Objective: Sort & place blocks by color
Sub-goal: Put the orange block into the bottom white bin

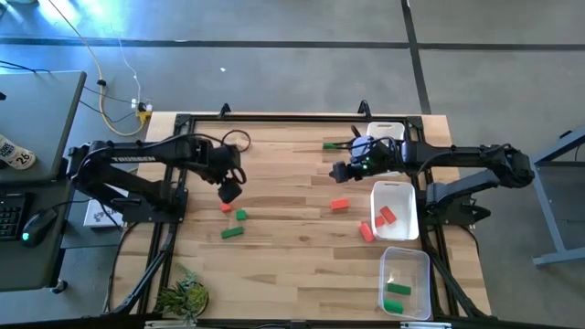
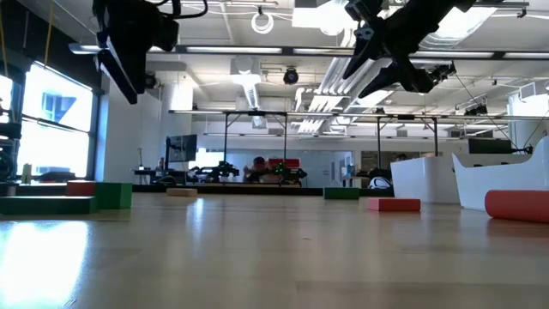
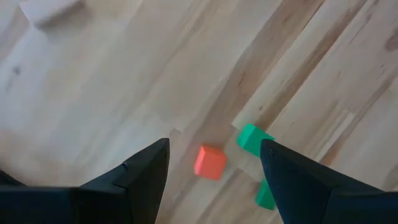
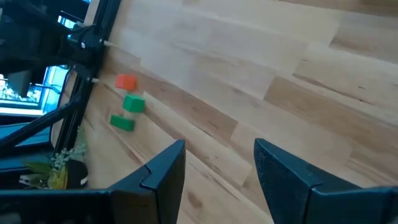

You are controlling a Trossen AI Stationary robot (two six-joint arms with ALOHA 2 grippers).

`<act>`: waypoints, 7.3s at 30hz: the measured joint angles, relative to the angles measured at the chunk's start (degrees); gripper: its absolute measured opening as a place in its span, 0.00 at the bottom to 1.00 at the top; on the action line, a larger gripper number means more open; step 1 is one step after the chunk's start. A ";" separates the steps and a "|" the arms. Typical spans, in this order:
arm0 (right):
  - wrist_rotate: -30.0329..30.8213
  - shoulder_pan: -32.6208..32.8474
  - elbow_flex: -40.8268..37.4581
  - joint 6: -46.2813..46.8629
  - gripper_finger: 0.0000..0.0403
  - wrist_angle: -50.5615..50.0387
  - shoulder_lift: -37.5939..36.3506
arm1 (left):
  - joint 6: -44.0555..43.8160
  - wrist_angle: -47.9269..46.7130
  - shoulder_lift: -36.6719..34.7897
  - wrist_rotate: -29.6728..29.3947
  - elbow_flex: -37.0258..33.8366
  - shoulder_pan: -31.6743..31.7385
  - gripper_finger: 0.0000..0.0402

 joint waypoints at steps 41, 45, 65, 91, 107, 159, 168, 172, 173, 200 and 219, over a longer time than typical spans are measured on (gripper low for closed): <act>-0.49 0.53 0.02 -1.00 0.44 -0.27 0.04 | 0.20 -4.42 22.67 -0.81 -0.04 -13.25 0.59; 0.72 0.53 0.02 -0.41 0.44 -0.20 0.04 | 0.62 -2.96 23.19 -0.55 -2.56 -13.27 0.59; 0.88 0.51 0.02 -0.11 0.44 0.04 0.04 | 1.04 5.34 23.07 2.09 -9.81 -13.96 0.59; 3.02 0.50 0.02 1.17 0.44 0.15 0.04 | 9.77 15.95 23.07 -1.46 -13.35 -10.69 0.59; 3.53 0.50 0.02 1.31 0.44 0.15 0.04 | 12.44 15.71 22.97 2.22 -13.27 -10.26 0.26; 7.80 6.25 0.02 -8.83 0.44 14.34 0.17 | 24.24 13.98 23.06 12.94 11.15 2.60 0.27; 8.98 5.71 0.02 -27.67 0.44 15.56 0.33 | 14.94 18.22 23.03 22.38 14.78 2.92 0.27; 8.95 6.23 0.02 -34.33 0.44 16.65 0.63 | 9.19 24.86 23.03 28.79 14.78 2.92 0.27; 8.95 6.53 0.02 -36.25 0.44 16.98 0.63 | 7.82 26.44 23.03 30.29 14.78 2.92 0.27; 12.83 14.17 0.02 -63.57 0.44 30.06 0.57 | -19.55 57.28 23.03 49.03 14.80 10.09 0.27; 21.94 14.16 0.02 -65.18 0.44 33.25 0.52 | -25.64 65.13 23.05 43.26 14.80 10.31 0.28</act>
